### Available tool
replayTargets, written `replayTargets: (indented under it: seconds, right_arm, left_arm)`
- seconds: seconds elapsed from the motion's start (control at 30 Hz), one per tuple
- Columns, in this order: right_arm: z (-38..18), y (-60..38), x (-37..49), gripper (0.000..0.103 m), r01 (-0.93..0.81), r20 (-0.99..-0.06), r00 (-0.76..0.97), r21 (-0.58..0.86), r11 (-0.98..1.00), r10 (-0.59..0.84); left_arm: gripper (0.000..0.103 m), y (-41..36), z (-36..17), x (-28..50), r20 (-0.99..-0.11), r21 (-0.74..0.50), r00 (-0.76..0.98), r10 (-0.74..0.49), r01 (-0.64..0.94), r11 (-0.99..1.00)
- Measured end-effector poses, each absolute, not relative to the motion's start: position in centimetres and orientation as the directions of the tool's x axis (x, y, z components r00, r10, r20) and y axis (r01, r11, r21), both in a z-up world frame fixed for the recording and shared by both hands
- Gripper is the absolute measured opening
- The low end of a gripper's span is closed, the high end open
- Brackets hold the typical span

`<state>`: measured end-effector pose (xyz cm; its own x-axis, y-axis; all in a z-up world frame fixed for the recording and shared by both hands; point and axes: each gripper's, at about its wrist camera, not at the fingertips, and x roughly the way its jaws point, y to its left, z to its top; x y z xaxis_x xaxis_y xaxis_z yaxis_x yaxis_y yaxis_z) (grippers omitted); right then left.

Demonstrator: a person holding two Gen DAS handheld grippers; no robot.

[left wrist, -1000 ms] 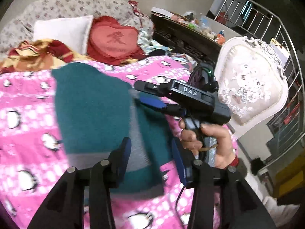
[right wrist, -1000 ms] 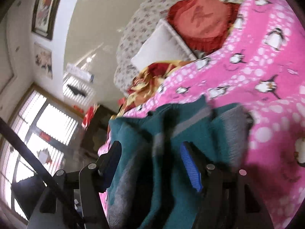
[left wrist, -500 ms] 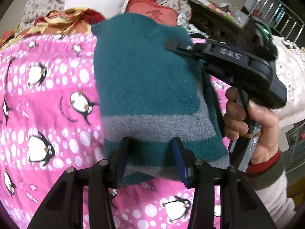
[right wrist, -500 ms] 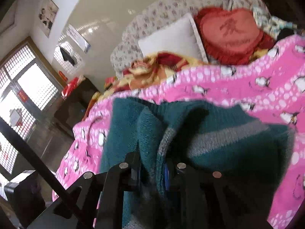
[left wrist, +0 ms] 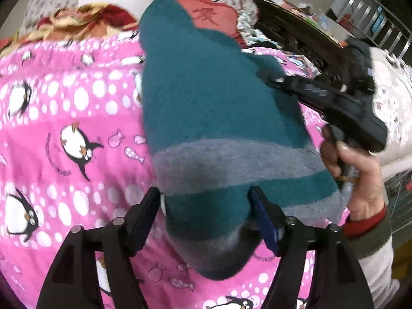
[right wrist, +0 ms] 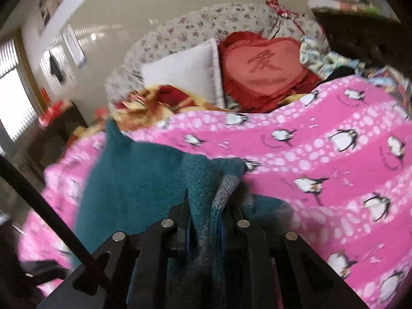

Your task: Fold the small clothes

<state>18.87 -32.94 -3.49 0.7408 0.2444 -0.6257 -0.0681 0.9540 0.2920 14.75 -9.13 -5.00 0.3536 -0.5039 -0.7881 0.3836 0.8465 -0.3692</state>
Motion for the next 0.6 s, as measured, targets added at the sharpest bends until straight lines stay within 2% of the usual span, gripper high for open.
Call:
replayTargets:
  seconds: [0.07, 0.2, 0.33, 0.37, 0.4, 0.43, 0.47, 0.5, 0.57, 0.6]
  right_arm:
    - [-2.6, -33.2, 18.4, 0.016, -0.065, -0.623, 0.747, 0.279, 0.958, 0.232]
    - [0.5, -33.3, 16.6, 0.015, -0.086, -0.554, 0.799, 0.281, 0.956, 0.234]
    - [-1.6, -32.2, 19.2, 0.016, -0.042, -0.634, 0.760, 0.169, 0.985, 0.141]
    - [-2.9, -32.1, 19.8, 0.020, -0.029, -0.657, 0.743, 0.160, 0.987, 0.128]
    - [-3.4, -32.4, 20.0, 0.028, -0.024, -0.655, 0.744, 0.178, 0.984, 0.136]
    - [-3.4, -33.2, 19.6, 0.030, -0.015, -0.642, 0.751, 0.215, 0.976, 0.153]
    - [-2.9, -34.3, 18.8, 0.042, -0.003, -0.633, 0.754, 0.267, 0.964, 0.178]
    - [-2.3, -34.9, 18.0, 0.047, 0.004, -0.622, 0.759, 0.299, 0.954, 0.192]
    - [-0.6, -35.6, 15.3, 0.050, -0.024, -0.597, 0.770, 0.325, 0.945, 0.225]
    - [0.1, -35.6, 13.8, 0.056, -0.046, -0.592, 0.771, 0.319, 0.947, 0.237]
  left_arm:
    - [0.073, -8.2, -4.7, 15.0, -0.784, -0.416, 0.321, -0.532, 0.364, 0.833]
    - [0.076, -7.9, -2.4, 13.7, -0.767, -0.335, 0.405, -0.498, 0.409, 0.849]
    - [0.078, -9.1, -3.2, 13.3, -0.795, -0.286, 0.406, -0.452, 0.407, 0.868]
    - [0.078, -9.4, -3.6, 13.4, -0.804, -0.267, 0.406, -0.435, 0.408, 0.873]
    - [0.078, -9.7, -4.1, 13.3, -0.811, -0.244, 0.413, -0.415, 0.406, 0.881]
    - [0.078, -9.7, -4.4, 13.3, -0.814, -0.245, 0.409, -0.412, 0.401, 0.883]
    - [0.078, -9.8, -4.6, 13.2, -0.817, -0.251, 0.403, -0.413, 0.397, 0.883]
    - [0.078, -9.6, -4.6, 13.1, -0.816, -0.261, 0.398, -0.419, 0.392, 0.882]
    - [0.078, -9.3, -4.2, 13.1, -0.815, -0.255, 0.405, -0.415, 0.392, 0.884]
    - [0.078, -9.2, -3.9, 12.8, -0.812, -0.248, 0.413, -0.411, 0.394, 0.885]
